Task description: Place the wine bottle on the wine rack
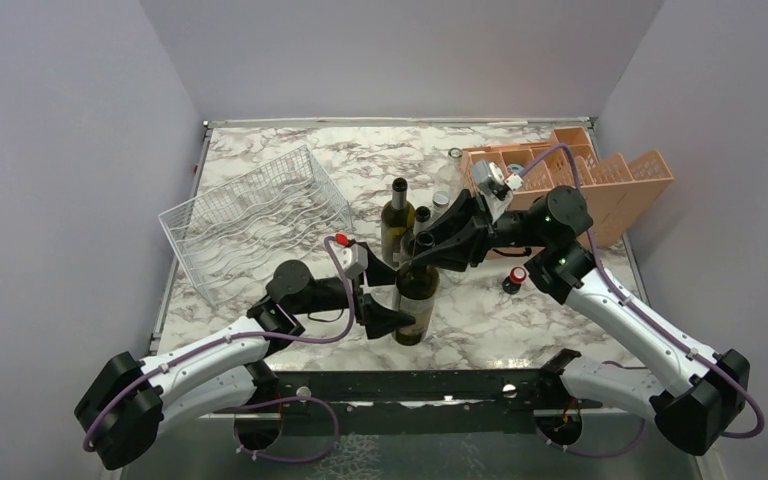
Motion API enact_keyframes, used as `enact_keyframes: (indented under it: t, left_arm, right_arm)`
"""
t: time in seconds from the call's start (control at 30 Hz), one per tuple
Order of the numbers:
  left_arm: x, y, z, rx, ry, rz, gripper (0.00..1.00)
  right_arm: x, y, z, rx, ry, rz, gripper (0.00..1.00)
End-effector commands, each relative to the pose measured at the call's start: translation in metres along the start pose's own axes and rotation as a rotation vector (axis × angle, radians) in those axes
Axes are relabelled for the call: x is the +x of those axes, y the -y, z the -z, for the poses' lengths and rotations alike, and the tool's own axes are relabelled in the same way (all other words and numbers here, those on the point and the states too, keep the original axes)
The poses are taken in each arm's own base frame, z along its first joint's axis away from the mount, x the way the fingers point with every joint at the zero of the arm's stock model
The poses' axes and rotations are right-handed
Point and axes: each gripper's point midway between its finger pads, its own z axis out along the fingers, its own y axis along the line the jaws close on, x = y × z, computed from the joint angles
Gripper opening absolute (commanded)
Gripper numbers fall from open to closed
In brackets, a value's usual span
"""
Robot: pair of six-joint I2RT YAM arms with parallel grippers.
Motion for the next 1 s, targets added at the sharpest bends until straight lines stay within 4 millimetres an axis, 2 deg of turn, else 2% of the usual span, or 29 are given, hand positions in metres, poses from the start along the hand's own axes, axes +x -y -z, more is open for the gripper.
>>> enact_keyframes:
  t: [0.0, 0.27, 0.43, 0.6, 0.67, 0.83, 0.9, 0.93, 0.97]
  left_arm:
    - [-0.013, 0.013, -0.003, 0.083, 0.024, -0.105, 0.99]
    - [-0.026, 0.016, -0.001, 0.098, 0.059, -0.223, 0.99]
    - [-0.034, 0.007, -0.003, 0.044, 0.083, -0.242, 0.99]
    - [-0.047, -0.004, -0.003, -0.031, 0.119, -0.274, 0.91]
    - [-0.049, -0.01, -0.003, -0.063, 0.129, -0.277, 0.82]
    - [-0.053, -0.02, -0.002, -0.122, 0.143, -0.281, 0.46]
    - [-0.055, -0.021, -0.001, -0.13, 0.149, -0.31, 0.22]
    - [-0.058, -0.021, 0.0, -0.136, 0.156, -0.328, 0.02]
    - [-0.062, -0.024, 0.002, -0.158, 0.167, -0.339, 0.0]
  right_arm:
    - [-0.045, -0.005, -0.006, 0.02, 0.135, 0.075, 0.01]
    - [-0.052, 0.005, -0.006, 0.082, 0.189, 0.039, 0.01]
    - [-0.056, 0.02, -0.004, 0.171, 0.226, -0.027, 0.01]
    - [-0.051, 0.024, -0.004, 0.181, 0.215, -0.045, 0.01]
    - [-0.051, 0.023, -0.005, 0.178, 0.214, -0.055, 0.03]
    - [-0.042, 0.026, -0.004, 0.198, 0.181, -0.098, 0.15]
    - [-0.036, 0.029, -0.003, 0.217, 0.158, -0.113, 0.22]
    - [-0.033, 0.029, -0.002, 0.228, 0.144, -0.127, 0.27]
    - [-0.031, 0.029, -0.001, 0.235, 0.136, -0.127, 0.34]
